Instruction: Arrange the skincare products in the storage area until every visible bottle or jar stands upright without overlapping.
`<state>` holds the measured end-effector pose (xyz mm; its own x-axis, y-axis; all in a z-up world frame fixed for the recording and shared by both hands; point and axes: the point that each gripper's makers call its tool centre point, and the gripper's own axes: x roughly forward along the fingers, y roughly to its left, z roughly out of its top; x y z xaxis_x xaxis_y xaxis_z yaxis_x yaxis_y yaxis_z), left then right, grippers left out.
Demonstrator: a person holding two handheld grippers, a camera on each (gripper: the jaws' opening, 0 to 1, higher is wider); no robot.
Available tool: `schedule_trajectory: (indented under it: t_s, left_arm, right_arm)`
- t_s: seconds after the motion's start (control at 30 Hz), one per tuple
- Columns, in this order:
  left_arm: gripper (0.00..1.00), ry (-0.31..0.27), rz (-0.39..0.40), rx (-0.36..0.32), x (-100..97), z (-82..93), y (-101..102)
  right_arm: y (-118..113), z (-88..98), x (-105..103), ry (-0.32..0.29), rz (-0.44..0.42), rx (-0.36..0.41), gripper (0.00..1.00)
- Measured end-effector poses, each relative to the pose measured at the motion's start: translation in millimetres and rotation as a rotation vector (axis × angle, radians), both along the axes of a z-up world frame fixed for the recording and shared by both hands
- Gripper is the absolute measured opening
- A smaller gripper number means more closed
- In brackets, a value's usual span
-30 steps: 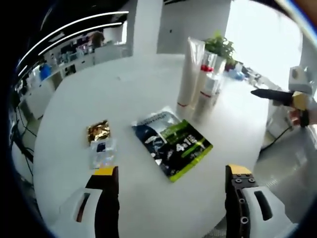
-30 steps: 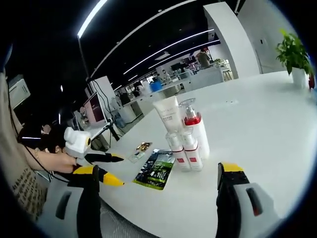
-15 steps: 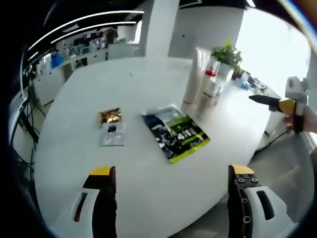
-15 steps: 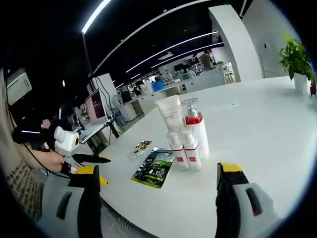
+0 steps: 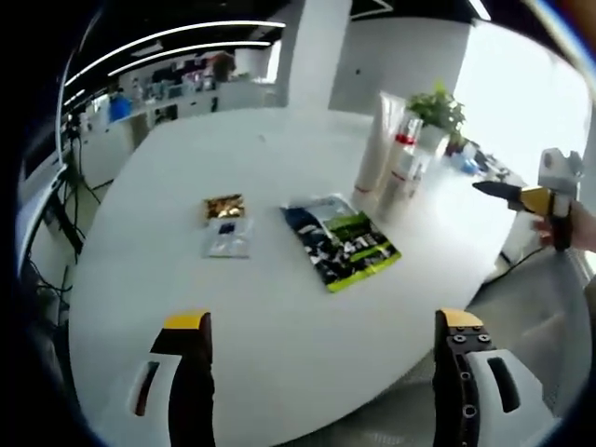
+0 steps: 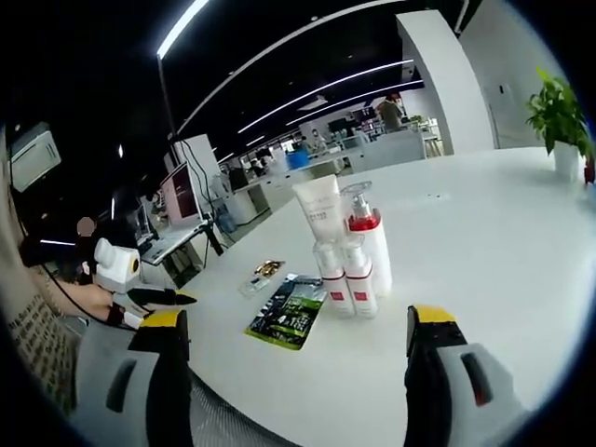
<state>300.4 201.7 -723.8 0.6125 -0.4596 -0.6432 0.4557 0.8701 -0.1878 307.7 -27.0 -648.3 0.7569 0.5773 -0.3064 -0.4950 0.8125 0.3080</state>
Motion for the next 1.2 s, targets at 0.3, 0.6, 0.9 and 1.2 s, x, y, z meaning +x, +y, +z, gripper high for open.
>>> schedule_trajectory:
  t_s: [0.3,0.6,0.9,1.2]
  left_arm:
    - [0.97,0.003,-0.014,0.019,3.6,-2.2,1.6]
    - [0.96,0.018,-0.009,0.047,24.5,-5.3,10.1]
    - [0.95,0.053,0.002,0.087,52.6,-19.6,20.3]
    - [0.91,0.095,-0.009,0.122,80.4,-34.1,24.0]
  right_arm:
    - [-2.2,-1.4,0.3,0.006,-0.009,0.001,0.97]
    - [-4.6,-0.9,1.2,0.010,-0.024,0.007,0.97]
    - [-5.2,-3.7,1.7,0.019,-0.026,0.001,0.97]
    - [-9.5,-6.2,4.0,0.030,-0.046,0.005,0.96]
